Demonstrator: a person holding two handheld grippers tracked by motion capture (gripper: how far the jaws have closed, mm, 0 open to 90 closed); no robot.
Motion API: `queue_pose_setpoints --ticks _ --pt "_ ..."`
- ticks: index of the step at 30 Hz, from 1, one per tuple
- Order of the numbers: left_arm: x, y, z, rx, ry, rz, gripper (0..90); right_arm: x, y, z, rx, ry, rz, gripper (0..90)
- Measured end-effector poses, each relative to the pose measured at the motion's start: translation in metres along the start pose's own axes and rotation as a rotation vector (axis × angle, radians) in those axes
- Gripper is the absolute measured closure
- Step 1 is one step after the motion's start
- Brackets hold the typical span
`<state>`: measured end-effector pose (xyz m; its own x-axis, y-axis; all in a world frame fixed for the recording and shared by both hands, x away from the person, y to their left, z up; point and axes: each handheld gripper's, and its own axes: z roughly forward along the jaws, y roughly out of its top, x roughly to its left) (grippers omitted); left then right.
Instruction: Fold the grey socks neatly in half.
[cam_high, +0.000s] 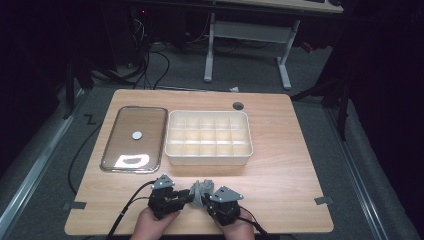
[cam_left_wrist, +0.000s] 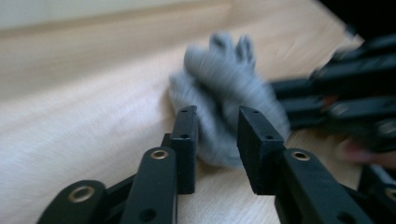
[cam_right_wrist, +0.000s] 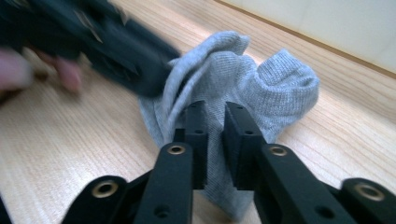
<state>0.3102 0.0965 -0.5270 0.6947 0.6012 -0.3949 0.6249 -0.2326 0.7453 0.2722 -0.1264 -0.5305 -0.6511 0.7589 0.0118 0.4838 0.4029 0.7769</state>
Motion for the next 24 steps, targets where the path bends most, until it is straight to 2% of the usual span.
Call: queue_pose_setpoints --ticks 1,2,3,4,5,7,11,12,14,15,18,22,23,24 --pt "-0.002 0.005 -0.011 -0.06 0.007 0.015 68.5 0.0 0.0 0.0 0.003 -0.003 -0.006 82.9" --pt "-0.004 0.009 -0.016 -0.087 0.008 0.031 70.8 0.0 0.0 0.0 0.005 -0.002 -0.006 83.3" --pt "-0.004 0.009 -0.016 -0.087 0.008 0.031 72.9 0.0 0.0 0.0 0.005 -0.002 -0.006 83.3" --pt "-0.009 0.013 -0.021 -0.115 0.007 0.054 78.9 -0.001 0.001 0.001 0.008 0.0 -0.009 84.0" --pt "-0.013 0.017 -0.024 -0.129 0.007 0.078 78.9 -0.001 0.001 0.001 0.008 0.0 -0.009 84.0" --pt "-0.024 0.022 -0.024 -0.147 0.001 0.117 85.3 -0.001 0.001 0.001 0.012 -0.003 -0.014 84.1" --pt "-0.043 0.033 -0.005 -0.124 -0.027 0.135 89.3 -0.001 0.001 0.001 0.008 0.003 -0.008 84.3" --pt "-0.046 0.035 0.006 -0.099 -0.023 0.144 89.6 -0.001 0.001 0.001 0.007 0.003 -0.009 84.4" --pt "-0.046 0.034 0.012 -0.084 -0.011 0.147 89.6 -0.002 0.001 0.001 0.007 0.006 -0.004 84.3" --pt "-0.045 0.033 0.015 -0.078 -0.006 0.143 89.6 -0.002 0.001 0.001 0.007 0.006 -0.004 84.3" --pt "-0.03 0.029 0.018 -0.058 0.002 0.076 89.9 -0.003 0.001 0.002 0.006 0.016 0.009 84.4" --pt "-0.027 0.024 0.019 -0.029 0.022 0.084 89.9 -0.004 0.001 0.002 0.009 0.023 0.013 84.4" --pt "-0.025 0.022 0.021 -0.014 0.013 0.081 89.9 -0.004 0.001 0.002 0.01 0.024 0.013 84.4" --pt "-0.024 0.02 0.022 -0.007 -0.013 0.08 89.4 -0.004 0.001 0.002 0.01 0.024 0.014 84.4"
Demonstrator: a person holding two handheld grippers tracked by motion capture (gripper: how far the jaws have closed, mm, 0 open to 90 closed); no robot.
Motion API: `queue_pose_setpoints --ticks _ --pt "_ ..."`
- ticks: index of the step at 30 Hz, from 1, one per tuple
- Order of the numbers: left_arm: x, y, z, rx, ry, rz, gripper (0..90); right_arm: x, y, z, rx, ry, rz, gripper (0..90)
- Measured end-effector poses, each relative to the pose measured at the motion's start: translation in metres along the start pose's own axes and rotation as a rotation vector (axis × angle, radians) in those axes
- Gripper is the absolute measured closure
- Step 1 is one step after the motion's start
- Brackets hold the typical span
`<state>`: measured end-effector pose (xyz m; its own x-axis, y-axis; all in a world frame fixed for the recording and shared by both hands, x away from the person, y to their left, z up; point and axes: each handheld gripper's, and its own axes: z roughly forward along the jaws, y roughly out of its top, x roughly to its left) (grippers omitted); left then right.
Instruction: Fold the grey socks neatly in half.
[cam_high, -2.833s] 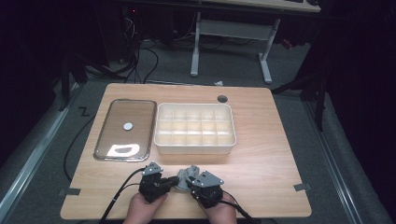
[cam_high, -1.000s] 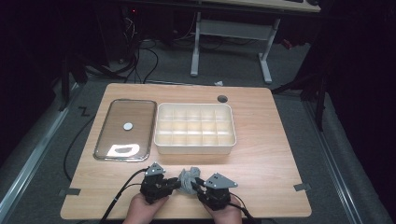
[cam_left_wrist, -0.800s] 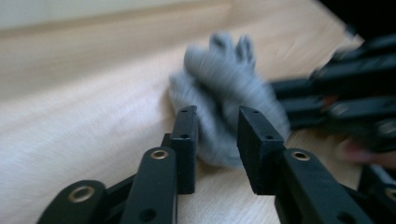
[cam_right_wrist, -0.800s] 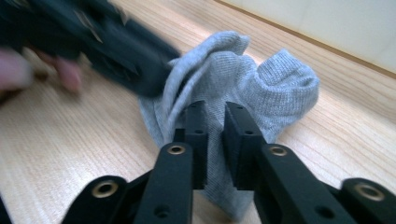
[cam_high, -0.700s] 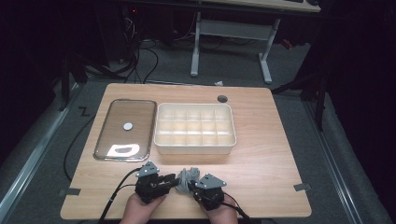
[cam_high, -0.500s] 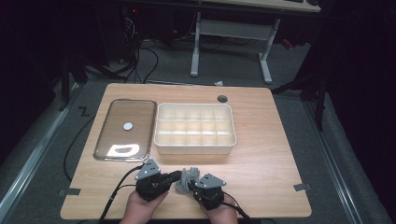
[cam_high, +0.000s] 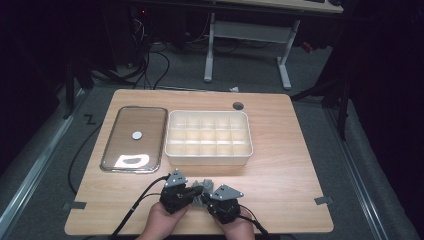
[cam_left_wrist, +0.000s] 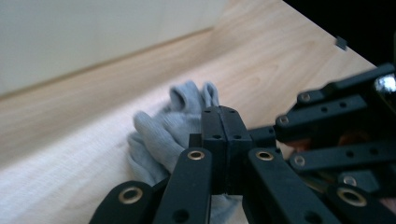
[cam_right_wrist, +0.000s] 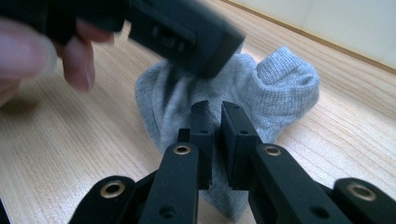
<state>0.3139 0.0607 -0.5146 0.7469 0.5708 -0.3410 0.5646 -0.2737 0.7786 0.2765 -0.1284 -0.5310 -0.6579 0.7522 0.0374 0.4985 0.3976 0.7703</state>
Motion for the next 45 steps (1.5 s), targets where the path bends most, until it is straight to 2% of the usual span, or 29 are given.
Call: queue_pose_setpoints --ticks 4,8,10,11,12,13,14,15,16,18,20,24,27,28,29,30,33,36,37,38,40,42,43,44,45 --pt "-0.001 -0.002 0.001 0.007 -0.004 0.011 88.6 -0.001 0.0 0.0 -0.001 0.005 0.007 84.4" --pt "0.006 -0.006 0.001 0.041 0.077 0.042 89.9 -0.001 0.0 0.0 -0.002 0.01 0.012 84.3" --pt "0.009 -0.011 0.001 0.068 0.1 0.068 89.9 -0.001 0.0 0.0 -0.003 0.01 0.012 84.2" --pt "0.009 -0.011 0.001 0.068 0.1 0.068 89.9 -0.001 0.0 0.0 -0.003 0.01 0.012 84.2" --pt "0.007 -0.013 0.002 0.07 0.12 0.1 89.9 -0.002 0.0 0.0 0.0 0.012 0.016 84.1" --pt "0.007 -0.013 0.002 0.07 0.12 0.1 89.9 -0.002 0.0 0.0 0.0 0.012 0.016 84.1" --pt "0.005 -0.015 0.002 0.067 0.141 0.131 89.9 -0.002 0.0 0.0 -0.002 0.014 0.017 84.0" --pt "0.005 -0.015 0.002 0.067 0.141 0.131 89.9 -0.002 0.0 0.0 -0.002 0.014 0.017 84.0" --pt "0.003 -0.017 0.003 0.059 0.157 0.159 89.9 -0.002 0.0 0.0 -0.003 0.014 0.016 83.9" --pt "0.0 -0.019 0.003 0.05 0.178 0.185 89.9 -0.002 0.0 0.0 -0.002 0.014 0.017 83.8" --pt "0.0 -0.019 0.003 0.048 0.18 0.194 89.5 -0.002 0.0 0.0 -0.002 0.014 0.017 83.7" --pt "0.0 -0.02 0.003 0.042 0.174 0.189 88.1 -0.002 0.0 0.0 -0.003 0.012 0.015 83.3" --pt "-0.001 -0.021 0.003 0.037 0.182 0.2 87.1 -0.002 0.0 -0.001 -0.011 0.015 0.014 79.2" --pt "0.0 -0.021 0.002 0.04 0.178 0.194 87.0 -0.002 -0.001 -0.005 -0.036 0.003 0.001 75.0" --pt "0.0 -0.021 0.002 0.04 0.178 0.194 86.9 -0.002 -0.001 -0.005 -0.036 0.003 0.001 75.0" --pt "0.0 -0.021 0.002 0.038 0.173 0.185 86.6 -0.003 0.002 -0.013 -0.072 -0.021 0.012 71.4" --pt "0.001 -0.021 0.002 0.039 0.17 0.183 86.5 -0.005 0.003 -0.016 -0.076 -0.038 0.024 66.6" --pt "0.001 -0.021 0.002 0.038 0.171 0.184 86.3 -0.009 0.002 -0.017 -0.066 -0.056 0.049 56.7" --pt "0.0 -0.021 0.002 0.038 0.171 0.185 86.1 -0.009 0.002 -0.016 -0.065 -0.059 0.054 55.5" --pt "0.0 -0.021 0.002 0.037 0.173 0.186 85.9 -0.01 0.0 -0.015 -0.057 -0.054 0.084 55.8" --pt "0.0 -0.021 0.002 0.037 0.173 0.187 85.9 -0.011 0.0 -0.014 -0.053 -0.049 0.091 55.9" --pt "0.0 -0.021 0.002 0.037 0.173 0.186 85.9 -0.014 -0.001 -0.012 -0.036 -0.061 0.118 55.7" --pt "0.0 -0.021 0.002 0.037 0.173 0.187 85.8 -0.015 -0.002 -0.011 -0.025 -0.062 0.127 53.6" --pt "0.0 -0.021 0.002 0.036 0.173 0.186 85.6 -0.018 -0.002 -0.008 0.002 -0.05 0.145 47.6" --pt "0.0 -0.021 0.002 0.036 0.173 0.186 85.5 -0.018 -0.002 -0.008 0.002 -0.05 0.145 47.6"
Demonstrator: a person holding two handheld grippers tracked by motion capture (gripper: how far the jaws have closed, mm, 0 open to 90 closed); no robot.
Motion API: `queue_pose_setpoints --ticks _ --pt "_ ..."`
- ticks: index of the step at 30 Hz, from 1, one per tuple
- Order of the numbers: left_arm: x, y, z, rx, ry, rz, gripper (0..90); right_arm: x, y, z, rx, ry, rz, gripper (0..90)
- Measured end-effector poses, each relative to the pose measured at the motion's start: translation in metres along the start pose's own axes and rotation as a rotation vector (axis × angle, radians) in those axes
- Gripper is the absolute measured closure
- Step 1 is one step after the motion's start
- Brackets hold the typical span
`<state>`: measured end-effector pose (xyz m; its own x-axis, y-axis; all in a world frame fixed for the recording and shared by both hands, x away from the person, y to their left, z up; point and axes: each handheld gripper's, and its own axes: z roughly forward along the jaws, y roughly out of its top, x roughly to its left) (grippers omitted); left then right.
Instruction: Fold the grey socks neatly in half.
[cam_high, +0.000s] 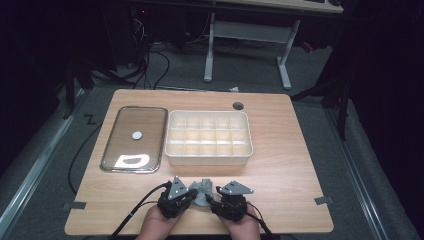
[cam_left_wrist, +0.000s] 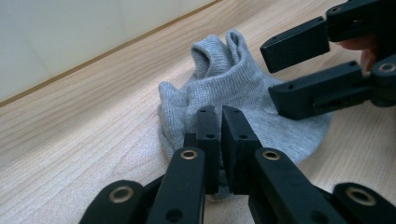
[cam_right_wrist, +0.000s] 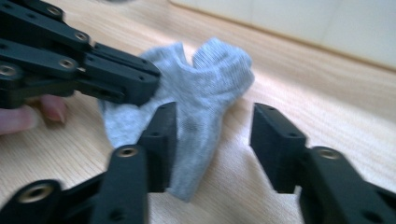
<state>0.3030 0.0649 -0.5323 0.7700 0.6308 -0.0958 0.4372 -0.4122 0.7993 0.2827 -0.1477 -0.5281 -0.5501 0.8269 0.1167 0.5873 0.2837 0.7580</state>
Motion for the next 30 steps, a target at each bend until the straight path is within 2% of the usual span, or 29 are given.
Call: queue_pose_setpoints --ticks 3,6,9,13,16,18,19,21,25,28,29,30 --pt "0.0 0.0 0.0 -0.001 0.0 0.002 85.5 -0.004 -0.001 0.004 0.028 0.028 0.028 47.9" --pt "0.0 0.0 0.0 0.0 -0.001 0.002 85.5 -0.004 -0.001 0.005 0.024 0.051 0.032 57.0" --pt "0.0 0.0 0.0 -0.001 0.001 0.005 85.5 -0.003 -0.001 0.005 0.028 0.069 0.044 62.3" --pt "-0.001 0.0 0.0 0.0 0.004 0.01 85.5 -0.001 -0.001 0.005 0.027 0.085 0.028 69.6" --pt "-0.001 0.0 0.0 -0.001 0.006 0.013 85.5 0.002 0.0 0.004 0.03 0.079 -0.018 77.9" --pt "-0.001 0.0 0.0 -0.001 0.008 0.015 85.5 0.004 0.0 0.004 0.03 0.075 -0.021 80.2" --pt "-0.002 0.0 0.0 0.002 0.009 0.018 85.6 0.007 0.001 0.004 0.022 0.064 -0.046 82.2" --pt "-0.002 0.0 0.0 0.004 0.012 0.021 85.7 0.007 0.001 0.003 0.017 0.067 -0.05 82.4" --pt "-0.003 0.0 0.0 0.008 0.014 0.036 87.0 0.012 0.006 -0.007 -0.066 0.137 -0.049 83.1" --pt "-0.004 0.0 0.001 0.006 0.013 0.041 88.7 0.024 0.009 -0.009 -0.097 0.153 -0.098 83.1" --pt "-0.004 0.0 0.001 0.007 0.013 0.042 88.8 0.03 0.01 -0.007 -0.097 0.149 -0.13 82.9" --pt "-0.004 0.0 0.001 0.009 0.012 0.041 88.8 0.031 0.01 -0.006 -0.097 0.146 -0.135 82.7"
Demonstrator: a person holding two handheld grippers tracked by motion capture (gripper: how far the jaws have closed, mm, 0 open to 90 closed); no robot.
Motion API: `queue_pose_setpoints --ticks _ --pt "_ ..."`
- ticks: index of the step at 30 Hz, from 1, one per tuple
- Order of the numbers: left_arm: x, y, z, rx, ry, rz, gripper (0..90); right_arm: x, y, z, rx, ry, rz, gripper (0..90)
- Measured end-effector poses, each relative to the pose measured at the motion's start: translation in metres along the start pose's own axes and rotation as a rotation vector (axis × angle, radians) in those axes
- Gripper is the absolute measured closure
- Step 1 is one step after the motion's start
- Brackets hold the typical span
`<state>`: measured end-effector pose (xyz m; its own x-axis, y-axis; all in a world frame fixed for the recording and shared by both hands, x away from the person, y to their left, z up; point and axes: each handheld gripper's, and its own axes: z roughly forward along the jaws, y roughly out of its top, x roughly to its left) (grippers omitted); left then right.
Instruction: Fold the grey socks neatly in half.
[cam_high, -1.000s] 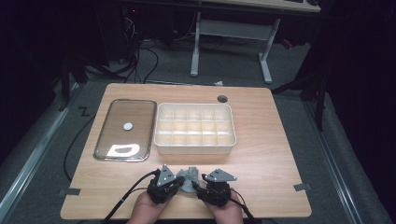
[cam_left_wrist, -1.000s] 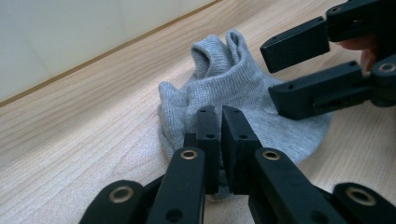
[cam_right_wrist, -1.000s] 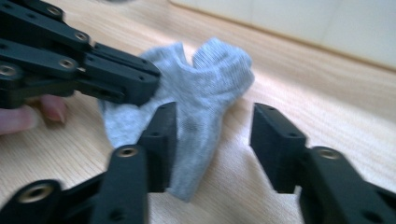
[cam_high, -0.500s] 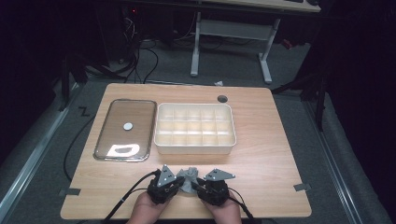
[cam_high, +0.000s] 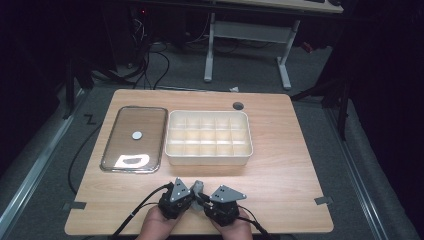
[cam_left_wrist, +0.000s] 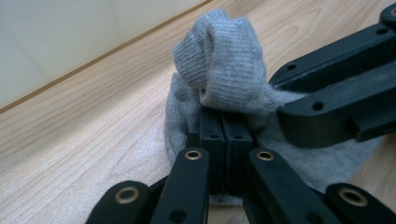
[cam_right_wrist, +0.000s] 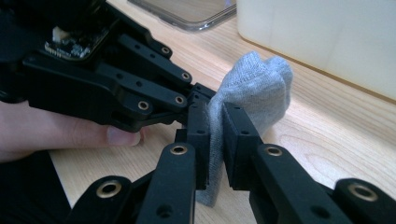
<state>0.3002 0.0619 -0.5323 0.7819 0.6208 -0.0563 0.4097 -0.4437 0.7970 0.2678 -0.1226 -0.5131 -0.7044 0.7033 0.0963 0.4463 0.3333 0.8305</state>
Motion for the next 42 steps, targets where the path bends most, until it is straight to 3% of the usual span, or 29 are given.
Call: queue_pose_setpoints --ticks 3,5,7,9,10,11,13,18,22,25,27,30,34,35,36,38,39,40,42 --pt "0.0 0.0 0.0 0.001 0.0 -0.001 88.7 -0.002 0.0 0.0 0.001 -0.006 0.01 81.5" --pt "0.0 0.0 0.0 0.001 0.0 0.0 88.6 -0.007 -0.001 -0.007 -0.026 -0.025 0.023 71.9" --pt "0.0 0.0 0.0 0.0 0.0 0.0 88.5 -0.013 -0.002 -0.015 -0.05 -0.048 0.043 68.7" --pt "0.0 0.0 0.0 0.0 0.001 0.0 88.5 -0.015 -0.002 -0.018 -0.059 -0.066 0.048 69.3" --pt "0.0 0.0 0.0 0.001 0.001 0.0 88.4 -0.02 -0.004 -0.022 -0.057 -0.109 0.061 71.5" --pt "0.0 0.0 0.0 0.001 0.0 0.0 88.3 -0.026 -0.007 -0.024 -0.038 -0.147 0.078 73.7" --pt "0.0 0.0 0.0 0.001 0.0 -0.001 88.3 -0.03 -0.01 -0.024 -0.005 -0.164 0.098 75.8" --pt "0.0 0.0 0.0 0.001 -0.002 -0.002 88.2 -0.026 -0.015 -0.015 0.048 -0.161 0.096 86.5" --pt "0.0 0.0 0.0 0.0 -0.002 0.0 87.8 -0.018 -0.016 -0.007 0.066 -0.123 0.092 90.0" --pt "-0.001 0.0 0.0 -0.001 0.003 0.003 87.8 -0.014 -0.015 -0.002 0.059 -0.093 0.095 90.0" --pt "-0.002 0.0 0.0 -0.001 0.015 0.017 87.8 -0.009 -0.009 0.001 0.026 -0.075 0.082 90.0" --pt "-0.004 0.0 0.0 0.002 0.027 0.03 87.9 -0.001 -0.001 0.004 -0.008 -0.071 0.034 90.0" --pt "-0.002 0.0 -0.001 -0.005 0.012 0.018 85.5 -0.004 -0.004 0.004 -0.009 -0.076 0.048 90.0" --pt "0.001 0.0 -0.004 -0.014 -0.018 -0.011 79.8 -0.006 -0.005 0.002 -0.011 -0.083 0.056 90.0" --pt "0.001 0.0 -0.004 -0.014 -0.018 -0.011 78.4 -0.006 -0.005 0.002 -0.011 -0.083 0.056 90.0" --pt "0.006 0.0 -0.012 -0.033 -0.065 -0.064 76.9 -0.009 -0.006 0.0 -0.007 -0.092 0.056 89.9" --pt "0.011 0.002 -0.023 -0.088 -0.08 -0.093 76.4 -0.012 -0.008 -0.002 -0.007 -0.094 0.066 89.9" --pt "0.011 0.002 -0.023 -0.088 -0.08 -0.093 76.5 -0.012 -0.008 -0.002 -0.007 -0.094 0.066 89.9" --pt "0.023 0.002 -0.039 -0.139 -0.032 -0.114 79.9 -0.015 -0.01 -0.002 -0.003 -0.096 0.081 89.9"
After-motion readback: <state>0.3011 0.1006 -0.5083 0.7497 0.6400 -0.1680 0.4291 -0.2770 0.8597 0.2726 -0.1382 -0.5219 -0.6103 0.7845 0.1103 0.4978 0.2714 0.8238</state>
